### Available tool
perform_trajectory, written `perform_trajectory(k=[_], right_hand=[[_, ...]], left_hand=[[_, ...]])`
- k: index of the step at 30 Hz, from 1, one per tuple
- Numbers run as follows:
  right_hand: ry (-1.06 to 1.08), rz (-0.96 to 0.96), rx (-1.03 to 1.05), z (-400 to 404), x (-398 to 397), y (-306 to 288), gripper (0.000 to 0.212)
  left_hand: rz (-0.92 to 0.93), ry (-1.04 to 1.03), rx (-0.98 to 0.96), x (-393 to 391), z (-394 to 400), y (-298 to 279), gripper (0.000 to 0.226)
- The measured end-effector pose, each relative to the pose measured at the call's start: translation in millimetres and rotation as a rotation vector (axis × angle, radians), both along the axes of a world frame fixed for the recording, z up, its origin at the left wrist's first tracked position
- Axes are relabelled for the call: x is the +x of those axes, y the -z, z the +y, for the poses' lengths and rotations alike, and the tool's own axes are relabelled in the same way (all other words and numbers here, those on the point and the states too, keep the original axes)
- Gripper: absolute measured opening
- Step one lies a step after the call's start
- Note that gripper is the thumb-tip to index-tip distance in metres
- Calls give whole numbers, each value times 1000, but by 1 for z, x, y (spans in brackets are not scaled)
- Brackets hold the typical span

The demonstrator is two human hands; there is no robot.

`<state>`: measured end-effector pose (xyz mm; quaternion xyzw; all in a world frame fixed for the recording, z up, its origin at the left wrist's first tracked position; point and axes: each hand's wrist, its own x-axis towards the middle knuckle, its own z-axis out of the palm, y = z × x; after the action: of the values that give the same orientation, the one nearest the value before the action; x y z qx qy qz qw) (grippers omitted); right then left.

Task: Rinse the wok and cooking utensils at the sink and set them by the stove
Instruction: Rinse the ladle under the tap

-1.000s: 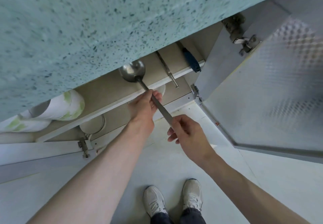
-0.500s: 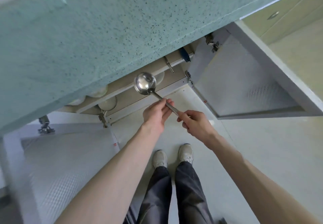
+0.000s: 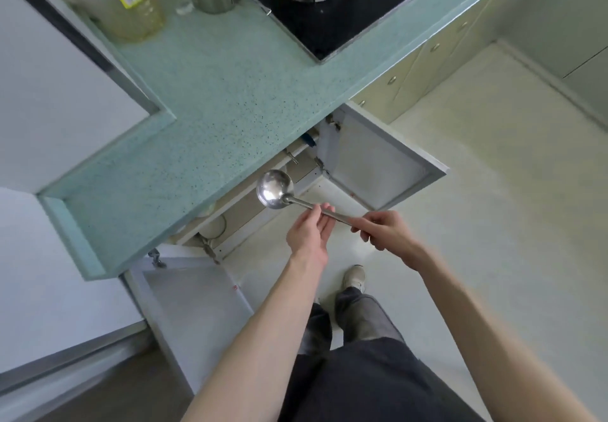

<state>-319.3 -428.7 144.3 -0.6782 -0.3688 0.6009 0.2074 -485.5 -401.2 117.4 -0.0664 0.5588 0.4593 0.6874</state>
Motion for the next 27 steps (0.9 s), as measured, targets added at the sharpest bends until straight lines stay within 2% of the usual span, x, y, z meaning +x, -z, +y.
perform_trajectory(k=[5, 8, 12, 20, 27], right_hand=[[113, 102, 103, -22, 20, -37, 35], [179, 122, 145, -30, 41, -54, 32], [199, 83, 202, -39, 78, -68, 31], [247, -104, 187, -62, 187, -86, 34], [320, -113, 193, -68, 286, -99, 34]], left_hand=[[26, 39, 117, 24, -3, -40, 24], [41, 84, 170, 47, -4, -62, 19], [71, 149, 200, 91, -2, -81, 12], [69, 317, 220, 208, -5, -101, 7], [50, 351, 238, 314, -2, -107, 12]])
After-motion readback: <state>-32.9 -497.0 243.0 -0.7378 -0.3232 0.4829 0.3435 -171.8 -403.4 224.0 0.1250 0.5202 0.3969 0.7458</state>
